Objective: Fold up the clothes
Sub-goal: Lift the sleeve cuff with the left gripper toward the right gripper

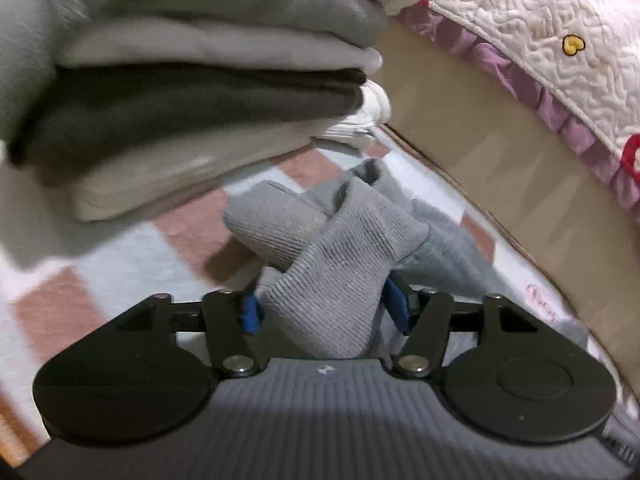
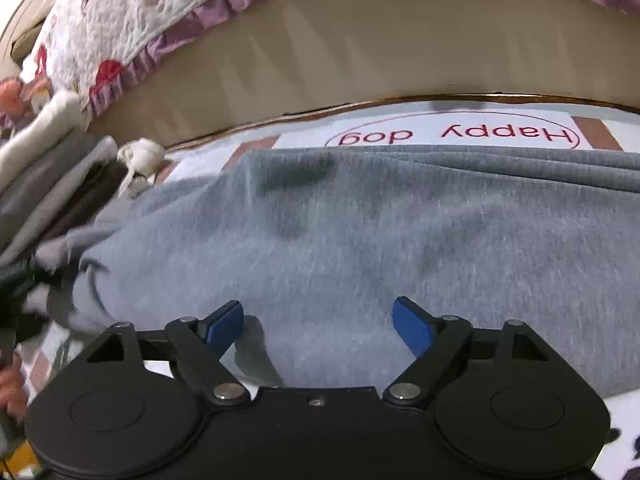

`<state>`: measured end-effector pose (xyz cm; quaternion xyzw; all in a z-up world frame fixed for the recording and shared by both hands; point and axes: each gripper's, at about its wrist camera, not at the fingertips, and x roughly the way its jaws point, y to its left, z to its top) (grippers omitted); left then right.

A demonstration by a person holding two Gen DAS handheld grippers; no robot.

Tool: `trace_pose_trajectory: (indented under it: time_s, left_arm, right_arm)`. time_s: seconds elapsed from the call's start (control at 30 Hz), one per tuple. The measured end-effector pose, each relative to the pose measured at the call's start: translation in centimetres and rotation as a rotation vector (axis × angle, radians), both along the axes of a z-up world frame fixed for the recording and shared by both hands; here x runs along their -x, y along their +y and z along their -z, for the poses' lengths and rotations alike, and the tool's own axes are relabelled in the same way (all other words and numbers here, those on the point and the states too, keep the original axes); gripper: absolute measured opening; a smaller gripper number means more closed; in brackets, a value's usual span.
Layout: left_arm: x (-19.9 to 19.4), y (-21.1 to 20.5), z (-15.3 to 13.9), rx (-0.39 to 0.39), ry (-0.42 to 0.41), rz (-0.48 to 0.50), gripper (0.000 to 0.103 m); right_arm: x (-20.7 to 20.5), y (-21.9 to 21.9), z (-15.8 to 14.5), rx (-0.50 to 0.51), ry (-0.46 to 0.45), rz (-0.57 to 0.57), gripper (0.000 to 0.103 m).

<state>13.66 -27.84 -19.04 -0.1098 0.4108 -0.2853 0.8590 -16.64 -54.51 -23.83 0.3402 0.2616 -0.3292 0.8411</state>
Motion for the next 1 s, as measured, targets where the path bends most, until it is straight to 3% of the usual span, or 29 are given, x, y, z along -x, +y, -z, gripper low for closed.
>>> trace_pose_trajectory:
  time_s: [0.07,0.1,0.23,0.27,0.33,0.43,0.57,0.63,0.73,0.8,1.0]
  left_arm:
    - [0.9,1.2,-0.3,0.046,0.036,-0.025,0.065]
    - [1.3,1.8,-0.2,0.105,0.061,-0.02,0.066]
    - [1.9,2.0,1.6,0.283,0.248,0.036,0.07]
    - [2.1,1.8,1.9,0.295,0.253,0.028,0.073]
    - [2.3,1.5,2.5,0.281,0.255,0.005,0.074]
    - [2.2,1.4,3.6,0.286,0.381,-0.03,0.074]
    - [3.1,1.2,4.2,0.326,0.454,-0.044,0.074]
    - [3.2,1.0,4.5,0.321,0.401,-0.088,0.075]
    - [2.8,1.1,4.4,0.272,0.186,-0.203,0.075]
    - [2.0,0.5,4.4,0.224,0.058,-0.219,0.081]
    - [0.0,-1.4,5.3,0.257,-0.003,-0.132,0.088]
  right_arm:
    - [0.4,-0.6,0.1,-0.066,-0.108,0.023,0.087]
    - [0.6,-0.9,0.2,-0.1,-0.162,0.034,0.086]
    - [1.3,-1.2,0.5,-0.133,-0.31,0.077,0.086]
    - [1.2,-1.1,0.4,-0.121,-0.317,0.078,0.086]
    - [0.8,-1.0,0.0,-0.08,-0.306,0.071,0.086]
    - [-0.4,-1.4,-0.8,-0.004,-0.258,0.048,0.083]
    - [-2.8,-2.8,-1.1,0.125,-0.03,0.04,0.077]
    - [-3.9,-3.5,-0.6,0.158,0.064,0.006,0.074]
    - [-5.2,-4.4,0.1,0.197,0.181,-0.052,0.074]
    - [-5.6,-4.6,0.1,0.218,0.22,-0.086,0.073]
    - [-4.7,-4.0,0.4,0.247,0.243,-0.105,0.073]
